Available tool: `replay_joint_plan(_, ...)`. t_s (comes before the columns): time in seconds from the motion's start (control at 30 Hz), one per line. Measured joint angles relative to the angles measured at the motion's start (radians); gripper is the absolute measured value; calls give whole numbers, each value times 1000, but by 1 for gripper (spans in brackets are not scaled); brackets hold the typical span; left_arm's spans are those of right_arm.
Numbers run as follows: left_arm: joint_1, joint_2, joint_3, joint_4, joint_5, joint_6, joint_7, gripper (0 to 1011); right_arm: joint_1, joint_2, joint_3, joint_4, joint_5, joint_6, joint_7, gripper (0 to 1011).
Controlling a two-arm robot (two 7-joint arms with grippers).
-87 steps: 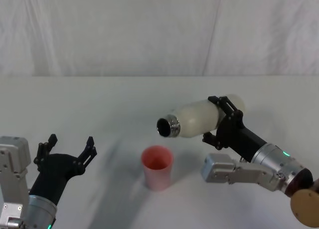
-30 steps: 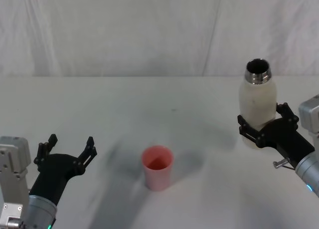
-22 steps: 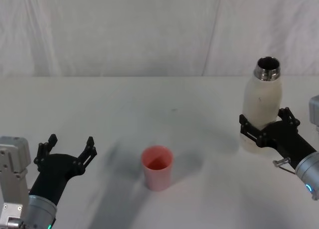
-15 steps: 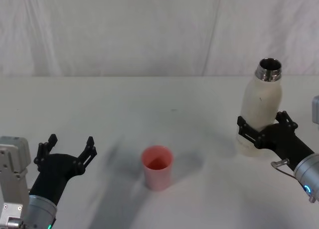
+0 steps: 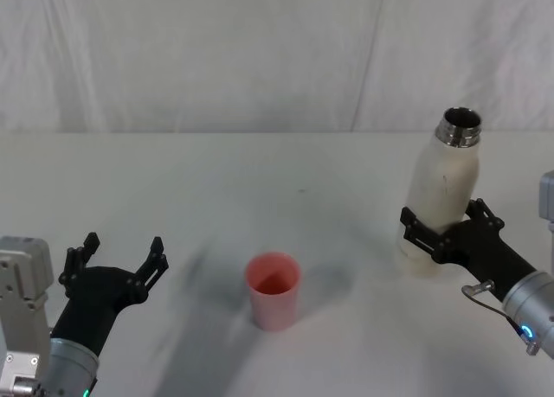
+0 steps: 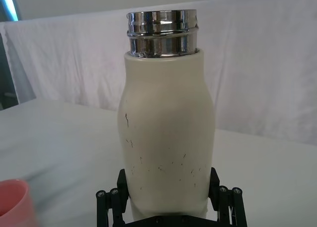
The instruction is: Grasp the thermos with one hand and pour water into the cup lid.
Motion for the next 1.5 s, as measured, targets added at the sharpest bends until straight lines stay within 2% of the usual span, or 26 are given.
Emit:
replay_joint_plan(0.47,0,0,0,0,0,0,0,1001,51,13,-57,67,-2,-14,-7,953)
replay_joint_plan(1.1,0,0,0,0,0,0,0,1001,107,-4,-85,139,-2,-27,-23,953)
replay_joint_plan(1.5,0,0,0,0,0,0,0,1001,133,-14,-99,185,-22,-47,-26,953)
